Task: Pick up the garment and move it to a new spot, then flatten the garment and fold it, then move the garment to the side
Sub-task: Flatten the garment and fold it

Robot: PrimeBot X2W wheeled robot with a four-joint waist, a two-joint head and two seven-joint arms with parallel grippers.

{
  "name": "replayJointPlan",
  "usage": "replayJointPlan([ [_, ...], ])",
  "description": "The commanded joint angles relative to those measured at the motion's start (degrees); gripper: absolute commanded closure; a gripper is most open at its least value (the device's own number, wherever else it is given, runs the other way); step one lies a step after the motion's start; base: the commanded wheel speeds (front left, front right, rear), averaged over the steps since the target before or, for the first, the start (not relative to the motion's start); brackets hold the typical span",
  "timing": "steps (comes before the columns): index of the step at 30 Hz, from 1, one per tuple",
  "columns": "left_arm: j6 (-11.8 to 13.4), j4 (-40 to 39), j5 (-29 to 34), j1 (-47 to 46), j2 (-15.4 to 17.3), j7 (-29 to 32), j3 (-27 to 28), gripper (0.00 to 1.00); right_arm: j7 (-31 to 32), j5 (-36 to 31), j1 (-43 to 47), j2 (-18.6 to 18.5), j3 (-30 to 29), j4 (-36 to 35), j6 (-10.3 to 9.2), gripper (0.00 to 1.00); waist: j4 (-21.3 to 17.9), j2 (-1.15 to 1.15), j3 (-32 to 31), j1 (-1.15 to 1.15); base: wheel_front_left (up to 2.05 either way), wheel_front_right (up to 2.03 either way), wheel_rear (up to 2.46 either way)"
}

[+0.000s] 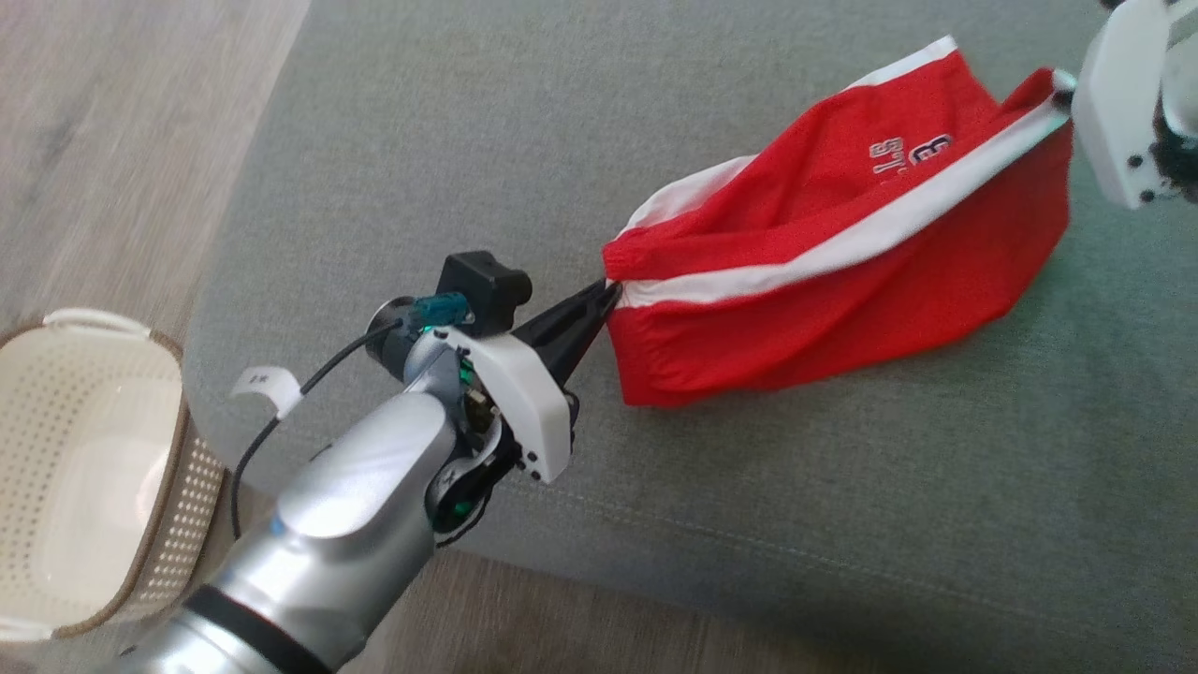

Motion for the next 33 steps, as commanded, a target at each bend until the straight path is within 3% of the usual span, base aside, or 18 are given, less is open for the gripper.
replayJointPlan([
  [1, -0.3, -0.1, -0.6, -3.3, 0.4, -1.0, 2.4, 1.00, -1.1, -0.8, -1.7, 0.3, -0.1, 0.4, -0.02, 1.00, 1.1, 0.00, 1.8, 0.00, 0.00, 0.00, 0.00],
  [13, -0.8, 8.2, -1.2, -7.7, -4.5, -5.7, 3.0, 1.00, -7.5, -3.2, -6.3, 2.3, 3.0, 9.6, -0.02, 1.00, 2.9, 0.00, 6.1, 0.00, 0.00, 0.00, 0.00],
  [30, -1.4, 15.7, -1.9, -11.8, -7.8, -9.6, 2.7, 1.00, -16.7, -4.0, -9.5, 4.9, 6.4, 15.8, -0.02, 1.00, 4.6, 0.00, 9.6, 0.00, 0.00, 0.00, 0.00],
  [31, -1.4, 16.0, -2.0, -11.9, -7.9, -9.7, 2.7, 1.00, -17.0, -3.7, -9.5, 5.1, 6.4, 16.3, -0.02, 0.82, 4.6, 0.00, 9.7, 0.00, 0.00, 0.00, 0.00],
  [32, -1.4, 16.0, -2.0, -11.9, -7.9, -9.7, 2.7, 1.00, -17.0, -3.7, -9.5, 5.1, 6.4, 16.3, -0.02, 0.82, 4.6, 0.00, 9.7, 0.00, 0.00, 0.00, 0.00],
  [33, -1.3, 16.2, -2.1, -12.1, -8.0, -9.8, 2.9, 1.00, -17.6, -3.5, -9.6, 5.3, 6.3, 16.9, -0.02, 0.00, 4.7, 0.00, 9.8, 0.00, 0.00, 0.00, 0.00],
])
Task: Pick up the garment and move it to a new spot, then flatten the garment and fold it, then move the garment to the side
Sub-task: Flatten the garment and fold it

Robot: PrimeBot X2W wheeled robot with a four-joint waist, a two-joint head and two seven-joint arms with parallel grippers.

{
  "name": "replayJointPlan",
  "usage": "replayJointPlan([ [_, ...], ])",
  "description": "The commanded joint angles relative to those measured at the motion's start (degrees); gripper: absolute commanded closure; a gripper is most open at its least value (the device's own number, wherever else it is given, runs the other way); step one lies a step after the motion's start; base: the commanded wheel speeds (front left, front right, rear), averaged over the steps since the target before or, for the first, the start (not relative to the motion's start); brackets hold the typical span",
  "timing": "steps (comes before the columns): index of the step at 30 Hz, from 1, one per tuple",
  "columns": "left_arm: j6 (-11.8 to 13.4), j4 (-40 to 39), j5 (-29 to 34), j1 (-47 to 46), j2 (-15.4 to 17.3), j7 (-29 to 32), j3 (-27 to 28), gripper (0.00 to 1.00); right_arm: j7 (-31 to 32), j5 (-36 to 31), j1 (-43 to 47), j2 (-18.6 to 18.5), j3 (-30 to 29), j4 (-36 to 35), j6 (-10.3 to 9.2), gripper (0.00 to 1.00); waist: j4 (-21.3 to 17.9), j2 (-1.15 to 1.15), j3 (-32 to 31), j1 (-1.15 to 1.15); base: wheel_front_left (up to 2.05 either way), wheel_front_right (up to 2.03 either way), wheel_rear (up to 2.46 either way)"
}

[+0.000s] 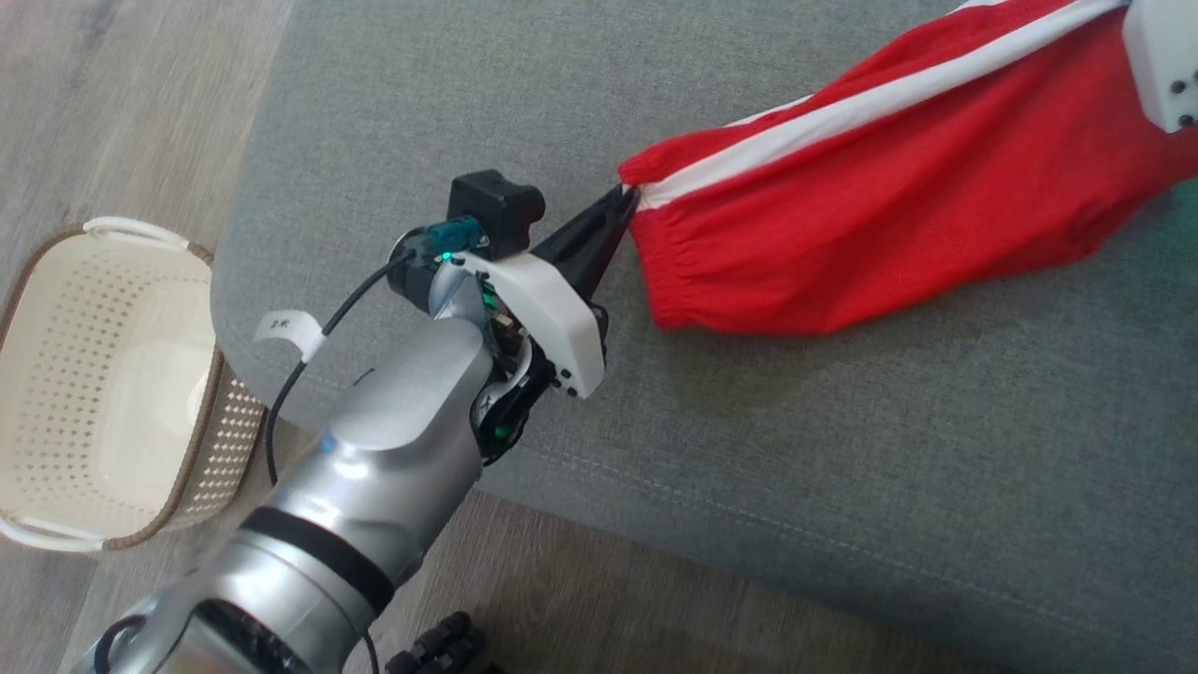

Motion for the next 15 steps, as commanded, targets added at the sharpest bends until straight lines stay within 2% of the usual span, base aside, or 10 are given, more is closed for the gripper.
replayJointPlan([
  [1, 0.1, -0.8, -0.4, -2.4, 1.2, -0.8, 1.8, 0.56, -0.9, 0.1, -1.8, 0.3, -0.3, -0.1, -0.02, 0.00, 0.0, 0.00, 0.1, 0.00, 0.00, 0.00, 0.00],
  [2, 0.4, -0.7, -0.3, -2.6, 1.2, -0.8, 2.0, 0.04, -1.7, -0.1, -2.0, 0.6, -0.3, 0.7, -0.02, 0.00, 0.1, 0.00, 0.2, 0.00, 0.00, 0.00, 0.00],
  [3, 0.6, -0.6, -0.2, -2.7, 1.1, -0.9, 2.1, 0.00, -2.7, -0.3, -2.2, 0.9, -0.5, 1.6, -0.02, 0.00, 0.1, 0.00, 0.2, 0.00, 0.00, 0.00, 0.00],
  [11, 2.4, -1.1, 1.0, -2.1, 1.0, -1.0, 4.8, 0.00, -11.9, -1.7, -2.1, 3.7, -2.2, 8.9, -0.02, 0.00, -0.5, 0.00, -0.4, 0.00, 0.00, 0.00, 0.00],
  [15, 4.0, -3.4, 2.4, -0.9, 1.0, -1.0, 8.4, 0.00, -18.5, -1.0, -1.6, 4.7, -4.9, 12.5, -0.02, 0.00, -0.9, 0.00, -1.7, 0.00, 0.00, 0.00, 0.00],
])
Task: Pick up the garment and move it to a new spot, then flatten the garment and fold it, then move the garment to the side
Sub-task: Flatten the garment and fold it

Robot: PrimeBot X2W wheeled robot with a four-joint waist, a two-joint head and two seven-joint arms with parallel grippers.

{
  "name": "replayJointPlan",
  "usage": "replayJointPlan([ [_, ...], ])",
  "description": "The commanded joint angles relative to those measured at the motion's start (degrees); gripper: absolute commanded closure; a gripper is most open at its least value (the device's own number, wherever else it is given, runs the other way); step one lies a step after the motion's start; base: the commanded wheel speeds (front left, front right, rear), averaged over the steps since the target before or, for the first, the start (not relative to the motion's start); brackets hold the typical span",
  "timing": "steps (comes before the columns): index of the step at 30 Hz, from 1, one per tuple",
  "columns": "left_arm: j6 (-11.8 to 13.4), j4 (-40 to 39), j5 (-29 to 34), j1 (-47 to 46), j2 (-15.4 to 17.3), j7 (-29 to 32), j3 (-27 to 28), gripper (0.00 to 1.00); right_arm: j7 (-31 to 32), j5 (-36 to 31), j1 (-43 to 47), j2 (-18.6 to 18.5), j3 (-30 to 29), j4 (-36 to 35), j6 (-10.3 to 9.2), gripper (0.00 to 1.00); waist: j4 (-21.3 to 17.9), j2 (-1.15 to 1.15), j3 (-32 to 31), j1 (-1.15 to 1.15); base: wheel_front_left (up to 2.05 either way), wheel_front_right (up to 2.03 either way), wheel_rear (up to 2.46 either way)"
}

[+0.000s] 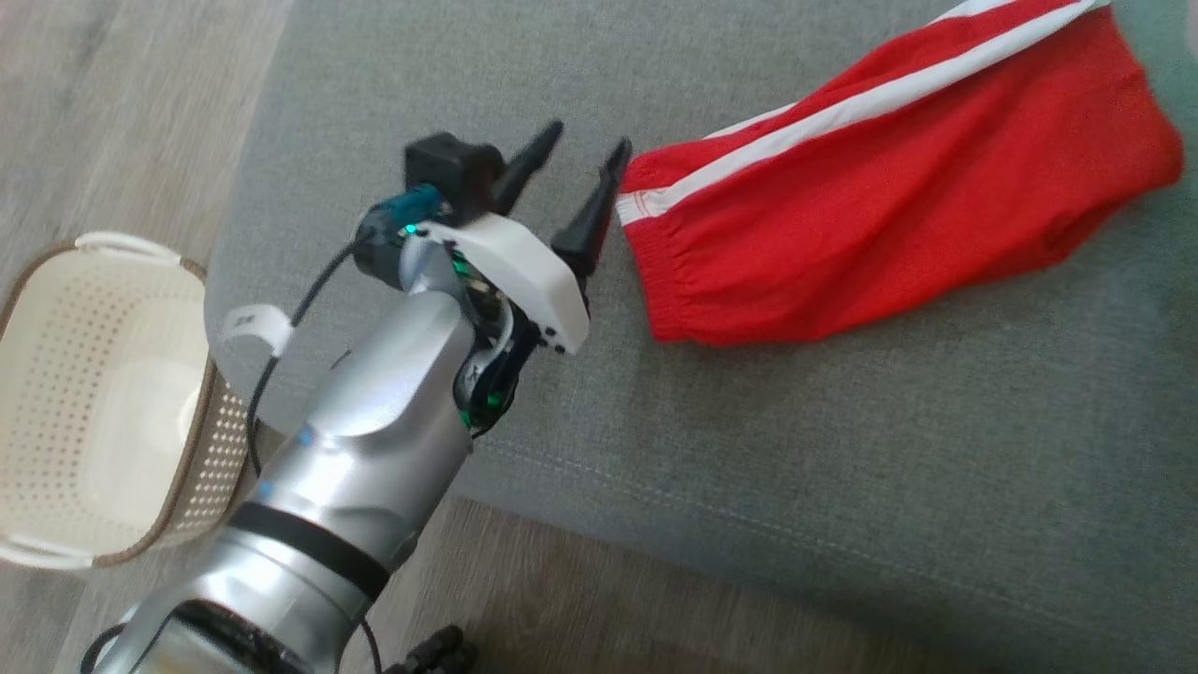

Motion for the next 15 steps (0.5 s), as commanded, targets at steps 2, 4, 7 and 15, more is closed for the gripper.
replayJointPlan([
  [2, 1.7, -4.2, 1.7, 0.5, 1.2, -0.7, 5.3, 0.00, -5.5, 2.0, 1.9, 1.3, -2.8, 0.9, -0.02, 0.00, -0.6, 0.00, -2.1, -0.01, 0.00, 0.00, 0.00],
  [4, 2.8, -6.6, 3.4, 2.5, 1.5, -0.7, 8.1, 0.00, -9.5, 3.3, 3.9, 2.2, -4.3, 1.5, -0.02, 0.00, -1.3, 0.00, -3.8, -0.01, 0.00, 0.00, 0.00],
  [7, 4.5, -11.1, 6.1, 5.8, 2.1, -0.7, 13.0, 0.00, -14.8, 4.9, 6.8, 3.8, -6.5, 1.9, -0.02, 0.00, -2.6, 0.00, -6.2, -0.01, 0.00, 0.00, 0.00],
  [15, 5.8, -23.6, 13.0, 16.7, 1.9, -0.7, 25.0, 0.00, -18.2, 2.4, 13.8, 5.0, -13.3, -5.3, -0.02, 0.00, -6.5, 0.00, -11.9, -0.01, 0.00, 0.00, 0.00],
])
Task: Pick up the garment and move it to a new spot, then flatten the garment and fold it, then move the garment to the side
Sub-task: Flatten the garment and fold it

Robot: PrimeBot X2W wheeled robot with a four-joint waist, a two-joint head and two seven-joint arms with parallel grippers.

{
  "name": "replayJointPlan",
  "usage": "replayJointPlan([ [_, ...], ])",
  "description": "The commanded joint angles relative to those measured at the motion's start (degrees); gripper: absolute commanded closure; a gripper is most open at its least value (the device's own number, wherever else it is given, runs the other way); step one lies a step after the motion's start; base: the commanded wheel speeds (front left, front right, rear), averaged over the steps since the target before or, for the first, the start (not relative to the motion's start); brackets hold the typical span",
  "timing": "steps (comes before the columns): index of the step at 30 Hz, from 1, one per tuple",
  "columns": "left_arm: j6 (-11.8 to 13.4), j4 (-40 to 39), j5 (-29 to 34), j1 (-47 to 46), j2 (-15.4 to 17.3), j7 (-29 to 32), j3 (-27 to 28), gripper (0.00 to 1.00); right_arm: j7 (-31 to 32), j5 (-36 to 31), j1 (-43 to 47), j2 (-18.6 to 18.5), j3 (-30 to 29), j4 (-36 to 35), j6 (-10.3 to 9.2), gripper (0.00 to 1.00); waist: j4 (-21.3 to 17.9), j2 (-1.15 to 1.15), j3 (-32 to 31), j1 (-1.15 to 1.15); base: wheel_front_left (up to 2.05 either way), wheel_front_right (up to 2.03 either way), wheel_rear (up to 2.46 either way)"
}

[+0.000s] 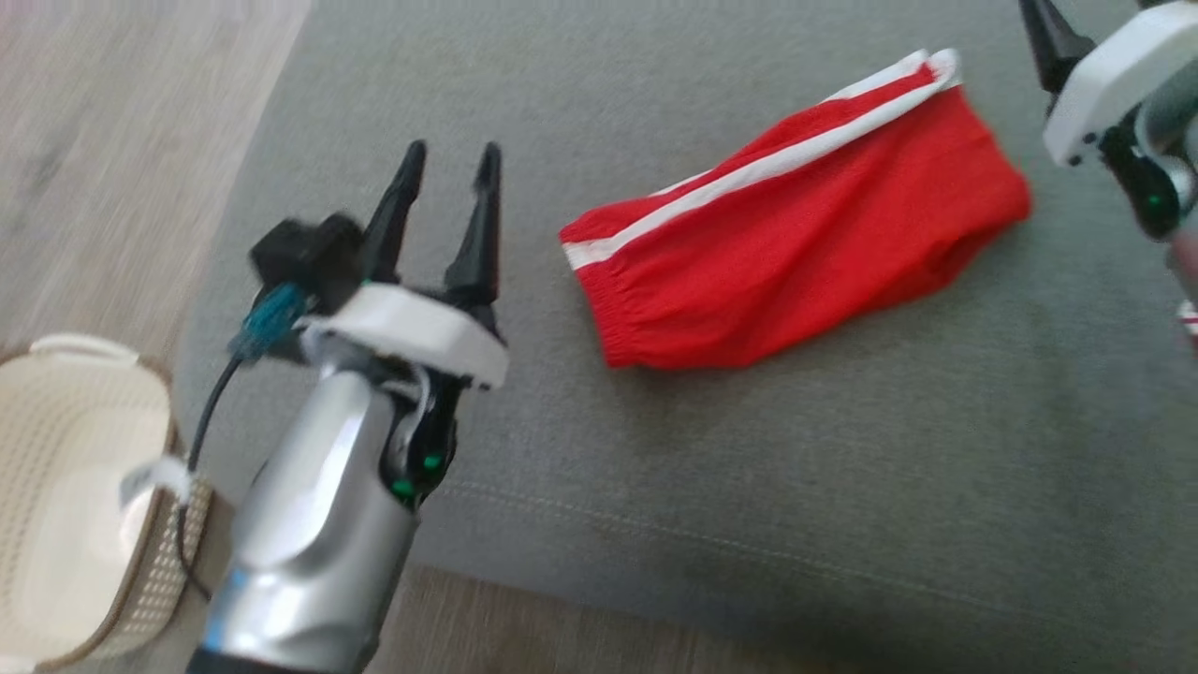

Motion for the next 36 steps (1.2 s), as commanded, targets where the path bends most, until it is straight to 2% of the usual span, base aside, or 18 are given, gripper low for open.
replayJointPlan([
  [1, 0.2, -4.0, 1.6, 1.0, 1.3, -0.7, 3.8, 0.00, -0.7, -2.7, 1.8, -0.5, -3.5, -4.4, -0.02, 0.00, -2.5, 0.00, -2.7, 0.00, 0.00, 0.00, 0.00],
  [5, -0.2, -8.5, 4.2, 6.6, 0.9, -0.7, 7.5, 0.00, -0.8, -10.1, 10.3, -0.6, -15.1, -12.8, -0.02, 0.00, -4.6, 0.00, -5.2, 0.00, 0.00, 0.00, 0.00],
  [8, -0.5, -11.4, 5.2, 10.5, 0.8, -0.7, 9.7, 0.00, -0.8, -19.0, 18.7, 0.2, -24.3, -19.8, -0.02, 0.00, -5.7, 0.00, -6.7, 0.00, 0.00, 0.00, 0.00],
  [9, -0.7, -13.1, 5.5, 12.9, 0.7, -0.7, 10.3, 0.00, -0.8, -24.2, 24.8, 1.9, -30.7, -24.4, -0.02, 0.00, -6.4, 0.00, -7.6, 0.00, 0.00, 0.00, 0.00],
  [12, -0.7, -15.5, 5.5, 16.1, 0.7, -0.7, 10.5, 0.00, -0.8, -31.5, 33.2, 5.2, -38.5, -31.1, -0.02, 0.00, -7.3, 0.00, -8.9, 0.00, 0.00, 0.00, 0.00],
  [13, -0.7, -15.5, 5.5, 16.1, 0.7, -0.7, 10.5, 0.00, -0.8, -31.5, 33.2, 5.2, -38.5, -31.1, -0.02, 0.00, -7.3, 0.00, -8.9, 0.00, 0.00, 0.00, 0.00],
  [17, -0.5, -18.4, 6.1, 20.0, 0.7, -0.7, 11.0, 0.00, -0.8, -39.0, 42.5, 10.1, -45.6, -39.3, -0.02, 0.00, -8.4, 0.00, -10.2, 0.00, 0.00, 0.00, 0.00],
  [20, -0.1, -20.3, 6.1, 22.6, 0.7, -0.7, 11.1, 0.00, -0.8, -42.2, 48.0, 13.7, -49.9, -43.7, -0.02, 0.00, -9.0, 0.00, -11.0, 0.00, 0.00, 0.00, 0.00],
  [25, -0.1, -22.5, 6.5, 26.5, 0.7, -0.7, 10.9, 0.00, -0.8, -46.3, 55.2, 18.6, -54.0, -47.9, -0.02, 0.00, -9.9, 0.00, -11.8, 0.00, 0.00, 0.00, 0.00],
  [29, -0.2, -23.0, 7.4, 28.4, 0.7, -0.7, 10.5, 0.00, -0.8, -47.7, 58.5, 20.9, -55.7, -49.0, -0.02, 0.00, -10.4, 0.00, -11.9, 0.00, 0.00, 0.00, 0.00],
  [36, 0.3, -24.3, 7.7, 28.8, 0.7, -0.7, 10.6, 0.00, -0.8, -48.7, 59.5, 22.3, -56.2, -49.2, -0.02, 0.00, -10.6, 0.00, -11.5, 0.00, 0.00, 0.00, 0.00],
])
